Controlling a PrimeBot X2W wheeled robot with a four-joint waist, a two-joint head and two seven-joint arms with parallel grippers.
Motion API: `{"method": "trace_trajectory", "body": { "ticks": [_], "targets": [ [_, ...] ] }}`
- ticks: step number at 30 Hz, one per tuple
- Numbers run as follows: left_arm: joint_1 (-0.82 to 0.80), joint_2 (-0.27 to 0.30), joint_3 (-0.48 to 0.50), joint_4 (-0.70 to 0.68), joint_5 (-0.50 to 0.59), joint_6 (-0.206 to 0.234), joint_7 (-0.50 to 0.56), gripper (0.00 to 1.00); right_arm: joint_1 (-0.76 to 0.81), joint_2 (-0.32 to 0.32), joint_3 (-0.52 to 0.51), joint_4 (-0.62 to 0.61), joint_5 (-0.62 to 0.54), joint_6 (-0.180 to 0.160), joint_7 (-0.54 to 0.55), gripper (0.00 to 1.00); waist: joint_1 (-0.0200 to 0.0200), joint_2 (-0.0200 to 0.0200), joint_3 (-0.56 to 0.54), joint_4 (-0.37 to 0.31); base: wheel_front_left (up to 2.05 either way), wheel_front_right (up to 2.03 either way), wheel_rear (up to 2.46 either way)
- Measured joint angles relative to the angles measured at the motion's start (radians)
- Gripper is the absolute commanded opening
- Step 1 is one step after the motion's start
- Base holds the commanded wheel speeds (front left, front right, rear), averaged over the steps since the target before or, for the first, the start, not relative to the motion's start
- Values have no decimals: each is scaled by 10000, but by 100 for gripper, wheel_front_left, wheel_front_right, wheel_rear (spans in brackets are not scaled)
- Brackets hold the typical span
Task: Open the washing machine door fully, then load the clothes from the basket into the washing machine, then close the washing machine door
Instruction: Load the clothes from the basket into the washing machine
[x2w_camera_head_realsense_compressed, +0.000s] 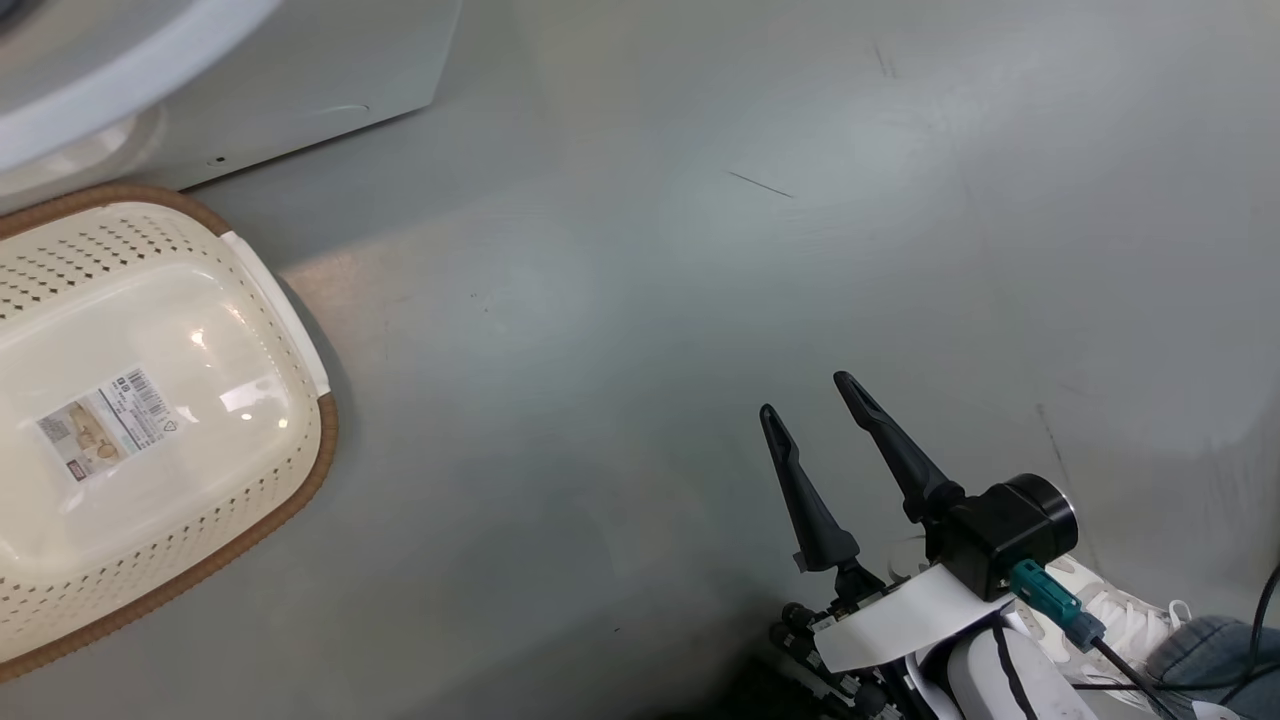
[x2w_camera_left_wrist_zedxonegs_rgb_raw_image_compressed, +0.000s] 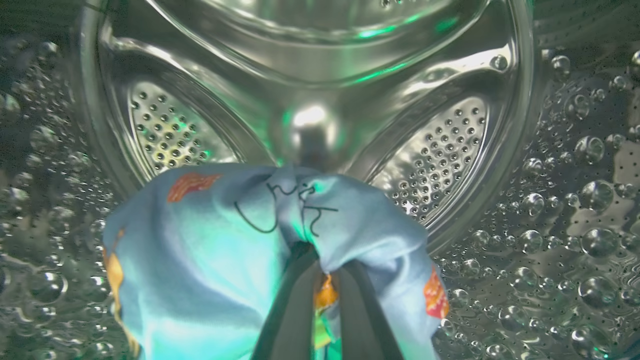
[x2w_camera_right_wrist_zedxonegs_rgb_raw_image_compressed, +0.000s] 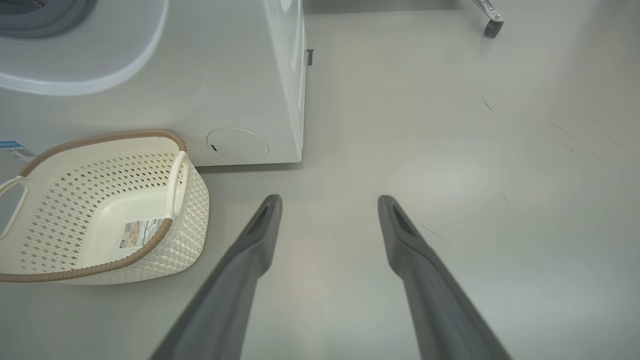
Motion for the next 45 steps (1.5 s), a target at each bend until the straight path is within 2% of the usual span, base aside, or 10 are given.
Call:
{"method": "trace_trajectory", "body": {
  "ticks": [14, 21, 22, 24, 25, 26, 27, 31, 36, 45],
  "targets": [
    [-1502, 318, 100, 320, 176, -79, -1340, 0, 179, 25, -54, -249, 130, -96, 0, 100, 0, 0, 459, -186, 0, 0, 0],
    [-1360, 410, -282, 1536, 596, -81, -945, 0, 176, 33, 0, -270, 180, -96, 0, 100, 2, 0, 471, -174, 0, 0, 0],
    [-1293, 430, -362, 1730, 635, -84, -794, 2, 174, 35, 2, -270, 209, -96, 0, 100, 2, 0, 452, -169, 0, 0, 0],
    [-1156, 462, -481, 1948, 721, -82, -777, 38, 174, 33, -2, -263, 219, -96, 0, 100, 2, 0, 410, -164, 0, 0, 0],
    [-1153, 472, -525, 2056, 731, -81, -621, 51, 174, 35, 0, -257, 219, -94, 0, 100, 1, 0, 388, -160, 0, 0, 0],
    [-1153, 520, -617, 2123, 826, -79, -617, 85, 174, 33, 0, -242, 219, -94, 0, 100, 1, 0, 368, -158, 0, 0, 0],
    [-1152, 560, -640, 2194, 995, -46, -619, 100, 172, 33, 8, -213, 219, -92, -2, 100, 1, 0, 343, -158, 0, 0, 0],
    [-1105, 570, -780, 2897, 1264, 194, -203, 100, 164, 33, -12, -142, 221, -86, 0, 100, 1, 0, 156, -146, 0, 0, 0],
    [-747, 431, -1022, 3538, 1354, 247, 142, 100, 126, 31, -92, -88, 219, -79, 0, 100, 2, 0, -198, -65, 0, 0, 0],
    [-368, -525, -934, 4006, 1058, 387, -50, 100, 50, 25, -407, 132, 73, -71, 0, 100, 1, 0, -962, 270, 0, 0, 0]
  ]
}}
